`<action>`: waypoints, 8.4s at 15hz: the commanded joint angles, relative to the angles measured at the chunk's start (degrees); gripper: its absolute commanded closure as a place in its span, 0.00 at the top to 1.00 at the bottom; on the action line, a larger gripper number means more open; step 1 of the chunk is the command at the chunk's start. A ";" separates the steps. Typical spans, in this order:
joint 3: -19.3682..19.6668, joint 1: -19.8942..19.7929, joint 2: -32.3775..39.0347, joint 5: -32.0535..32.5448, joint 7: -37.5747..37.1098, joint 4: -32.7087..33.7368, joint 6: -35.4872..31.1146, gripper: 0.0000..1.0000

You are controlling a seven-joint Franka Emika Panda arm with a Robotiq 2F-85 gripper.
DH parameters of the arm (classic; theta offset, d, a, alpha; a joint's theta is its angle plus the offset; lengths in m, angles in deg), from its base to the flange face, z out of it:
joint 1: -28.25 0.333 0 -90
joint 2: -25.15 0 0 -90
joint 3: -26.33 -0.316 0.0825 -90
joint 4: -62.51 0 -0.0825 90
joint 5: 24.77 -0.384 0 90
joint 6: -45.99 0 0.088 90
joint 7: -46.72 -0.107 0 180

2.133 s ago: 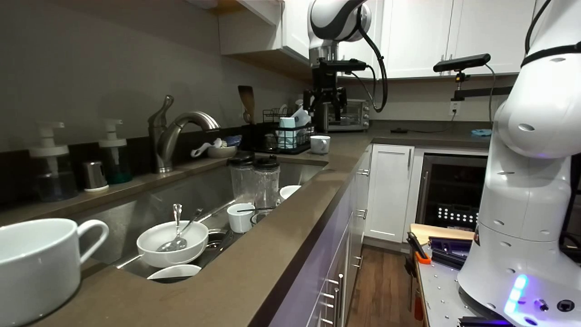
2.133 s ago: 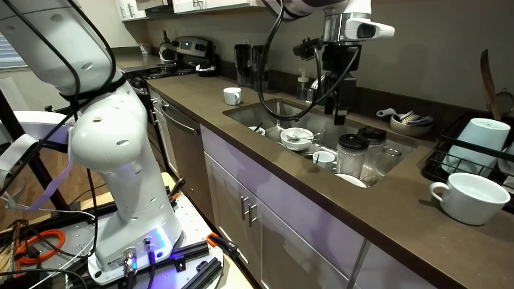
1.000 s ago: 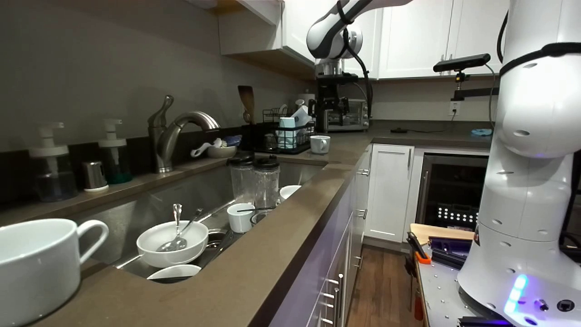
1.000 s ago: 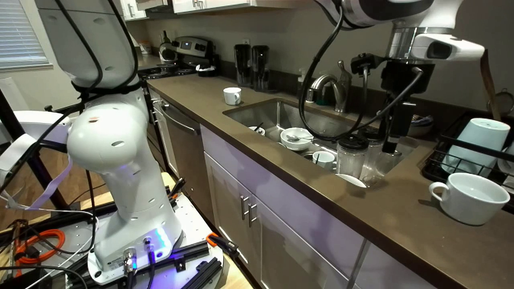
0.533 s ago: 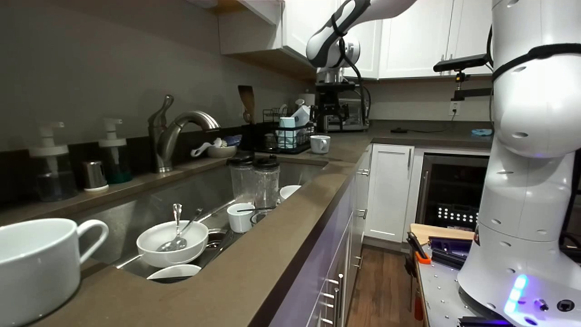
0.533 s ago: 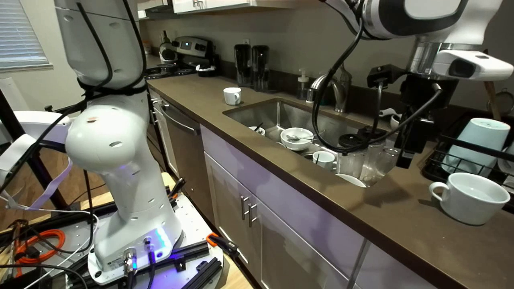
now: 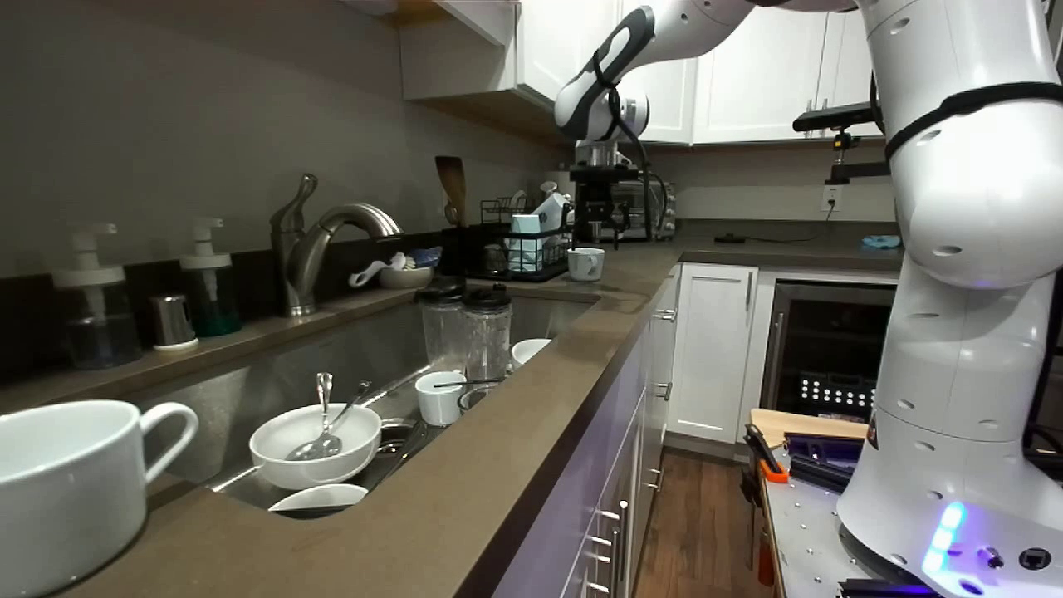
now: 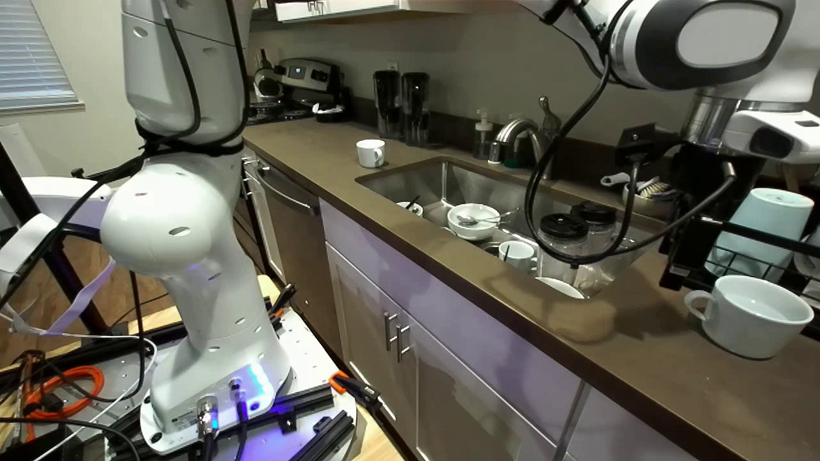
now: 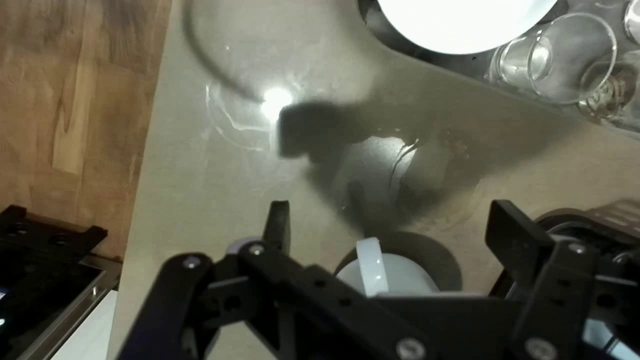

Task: Pick up the white mug on the right side of the counter, pour the liquid out of the mug into the sink, place the mug on the left side of the counter

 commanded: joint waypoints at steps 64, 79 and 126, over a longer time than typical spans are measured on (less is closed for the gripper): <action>-2.57 -7.50 13.36 -3.20 9.65 14.98 5.46 0.44; -2.19 -7.16 12.01 -2.60 9.42 13.10 4.04 0.06; -1.75 2.12 -16.01 7.16 12.48 -18.78 -2.52 0.06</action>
